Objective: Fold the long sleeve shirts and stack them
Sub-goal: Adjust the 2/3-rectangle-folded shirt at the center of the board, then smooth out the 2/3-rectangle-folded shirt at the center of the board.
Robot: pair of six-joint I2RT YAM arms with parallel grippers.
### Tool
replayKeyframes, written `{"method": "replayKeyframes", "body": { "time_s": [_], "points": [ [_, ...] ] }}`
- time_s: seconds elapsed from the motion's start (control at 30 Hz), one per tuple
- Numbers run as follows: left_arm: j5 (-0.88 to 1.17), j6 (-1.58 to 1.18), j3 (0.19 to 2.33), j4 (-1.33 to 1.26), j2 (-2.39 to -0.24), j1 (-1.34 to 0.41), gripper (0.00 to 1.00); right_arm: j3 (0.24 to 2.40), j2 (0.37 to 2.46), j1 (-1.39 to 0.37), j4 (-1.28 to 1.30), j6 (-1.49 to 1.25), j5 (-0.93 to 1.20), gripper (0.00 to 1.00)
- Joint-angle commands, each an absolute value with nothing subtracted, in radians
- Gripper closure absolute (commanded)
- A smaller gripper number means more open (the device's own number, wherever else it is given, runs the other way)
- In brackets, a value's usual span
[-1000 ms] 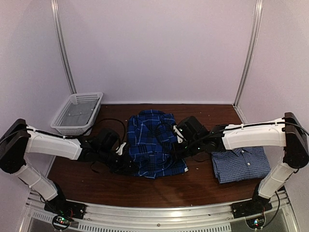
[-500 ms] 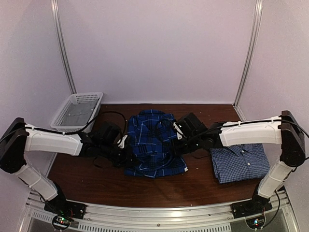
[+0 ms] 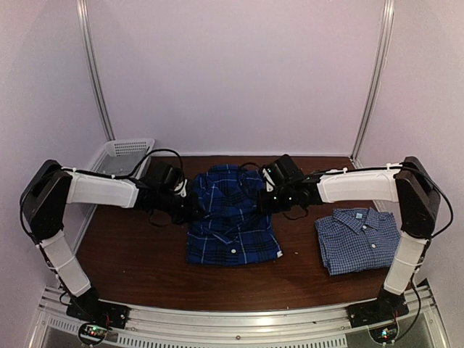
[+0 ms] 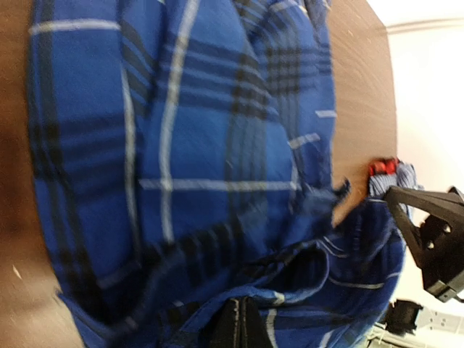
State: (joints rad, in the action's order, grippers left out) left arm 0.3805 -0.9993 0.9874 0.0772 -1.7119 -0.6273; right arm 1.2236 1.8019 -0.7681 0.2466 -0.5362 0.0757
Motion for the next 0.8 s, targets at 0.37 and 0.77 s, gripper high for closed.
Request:
{"method": "replayKeyframes", "body": {
  "time_s": [0.37, 0.77],
  "points": [
    [0.321, -0.846, 1.269, 0.154, -1.863, -0.497, 0.62, 1.484, 1.902, -0.652, 0.325, -0.417, 0.101, 0.57],
    [0.399, -0.785, 1.112, 0.178, -1.651, -0.517, 0.64, 1.358, 1.793, -0.796, 0.268, -0.416, 0.217, 0.59]
  ]
}}
